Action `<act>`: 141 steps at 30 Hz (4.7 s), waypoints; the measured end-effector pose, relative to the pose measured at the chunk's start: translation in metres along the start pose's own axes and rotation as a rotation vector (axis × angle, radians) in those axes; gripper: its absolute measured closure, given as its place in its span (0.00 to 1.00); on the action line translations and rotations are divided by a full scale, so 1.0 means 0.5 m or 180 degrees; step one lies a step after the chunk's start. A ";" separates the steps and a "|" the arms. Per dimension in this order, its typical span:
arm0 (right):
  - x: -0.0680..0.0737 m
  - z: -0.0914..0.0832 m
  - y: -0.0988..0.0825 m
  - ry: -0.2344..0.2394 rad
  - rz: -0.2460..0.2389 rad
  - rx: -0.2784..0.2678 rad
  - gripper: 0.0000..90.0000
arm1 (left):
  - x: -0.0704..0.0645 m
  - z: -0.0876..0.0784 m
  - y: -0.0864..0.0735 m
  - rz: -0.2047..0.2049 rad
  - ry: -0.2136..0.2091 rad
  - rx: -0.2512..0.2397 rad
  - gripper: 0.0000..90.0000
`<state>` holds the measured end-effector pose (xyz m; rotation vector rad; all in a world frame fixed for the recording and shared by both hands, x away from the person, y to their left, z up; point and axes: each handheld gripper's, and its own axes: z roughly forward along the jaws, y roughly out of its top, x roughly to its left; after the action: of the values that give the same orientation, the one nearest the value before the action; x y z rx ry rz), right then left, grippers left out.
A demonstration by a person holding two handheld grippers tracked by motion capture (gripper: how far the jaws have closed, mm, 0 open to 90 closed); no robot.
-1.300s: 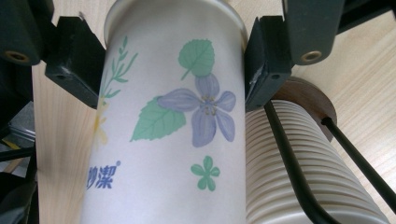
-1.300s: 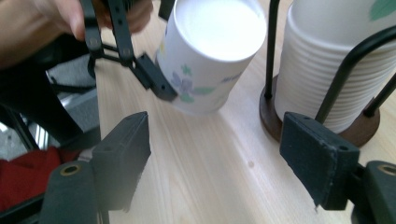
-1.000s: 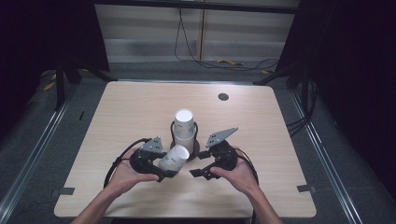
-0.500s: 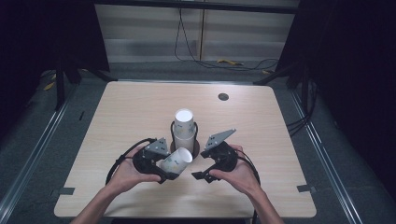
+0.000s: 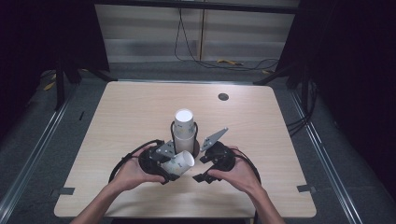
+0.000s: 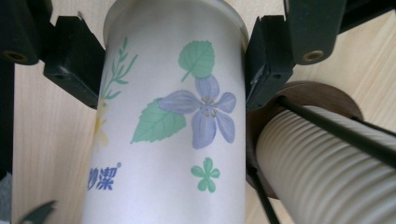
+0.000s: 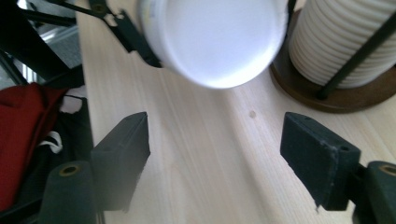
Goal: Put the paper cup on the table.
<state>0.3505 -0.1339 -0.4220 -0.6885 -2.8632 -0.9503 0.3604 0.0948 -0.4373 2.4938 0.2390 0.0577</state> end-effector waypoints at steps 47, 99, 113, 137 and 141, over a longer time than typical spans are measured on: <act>0.016 0.036 0.019 0.0147 -0.0173 0.0299 0.30 | -0.044 0.057 0.033 0.0439 -0.0146 0.0345 0.33; 0.005 0.009 0.007 0.0182 -0.0122 0.0084 0.40 | -0.002 -0.001 0.004 -0.0174 -0.0258 -0.0648 0.18; 0.004 0.004 -0.006 0.0135 -0.0092 0.0050 0.40 | 0.000 -0.032 -0.027 -0.0359 -0.0132 -0.1075 0.18; -0.016 -0.023 -0.039 0.0090 0.0107 -0.0365 0.40 | 0.015 -0.028 -0.059 -0.0514 0.0024 -0.1394 0.18; -0.018 -0.026 -0.042 0.0105 0.0115 -0.0440 0.40 | 0.016 -0.035 -0.061 -0.0531 0.0002 -0.1462 0.18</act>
<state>0.3486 -0.1598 -0.4250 -0.7252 -2.7670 -1.1515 0.3616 0.1304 -0.4416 2.0108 0.3864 0.0389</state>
